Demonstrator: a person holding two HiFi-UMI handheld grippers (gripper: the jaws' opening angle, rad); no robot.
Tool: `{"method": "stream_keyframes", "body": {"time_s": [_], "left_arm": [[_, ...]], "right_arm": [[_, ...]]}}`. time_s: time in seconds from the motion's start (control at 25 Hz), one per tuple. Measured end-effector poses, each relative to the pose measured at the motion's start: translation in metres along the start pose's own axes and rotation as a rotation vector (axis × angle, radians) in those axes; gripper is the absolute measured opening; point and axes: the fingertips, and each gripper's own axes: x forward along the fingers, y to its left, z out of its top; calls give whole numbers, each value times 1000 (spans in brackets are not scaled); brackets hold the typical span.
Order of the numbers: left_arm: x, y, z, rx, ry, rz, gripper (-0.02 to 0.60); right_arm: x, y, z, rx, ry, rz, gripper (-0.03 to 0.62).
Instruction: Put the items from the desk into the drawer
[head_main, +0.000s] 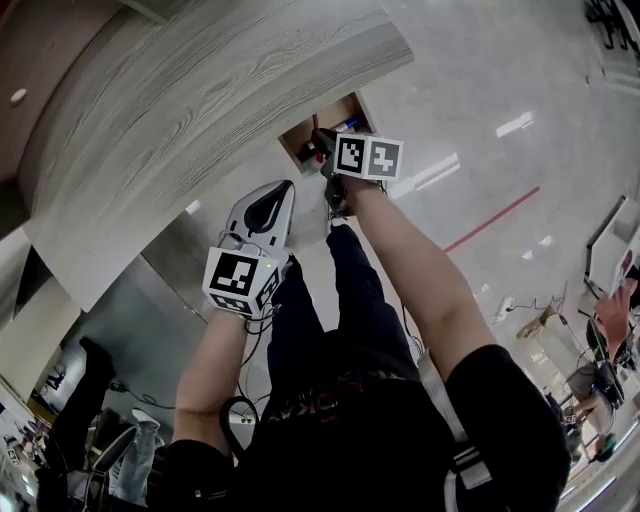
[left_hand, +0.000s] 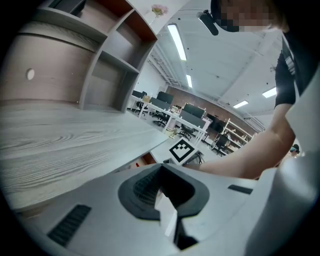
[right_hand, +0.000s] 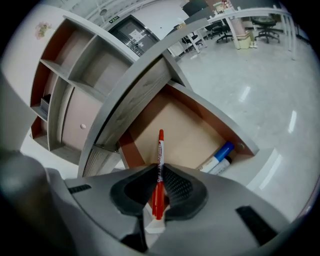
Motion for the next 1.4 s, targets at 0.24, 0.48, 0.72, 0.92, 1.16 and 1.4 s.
{"method": "stream_keyframes", "body": {"time_s": [0.24, 0.48, 0.72, 0.92, 1.16, 1.4], "left_arm": [[-5, 7, -6, -17, 4, 5, 9], [-5, 17, -14, -29, -2, 4, 9], [-11, 14, -8, -31, -10, 8, 9], [-13, 11, -1, -26, -22, 15, 9], [-21, 5, 8, -15, -41, 14, 9], [-36, -1, 29, -8, -88, 11, 9]], "right_arm": [[11, 2, 3, 32, 30, -9, 54], [24, -2, 0, 51, 47, -29, 55], [20, -3, 3, 52, 44, -32, 82], [14, -3, 10, 39, 37, -20, 92], [-8, 25, 14, -67, 1, 76, 18], [-50, 74, 21, -313, -60, 192, 18]]}}
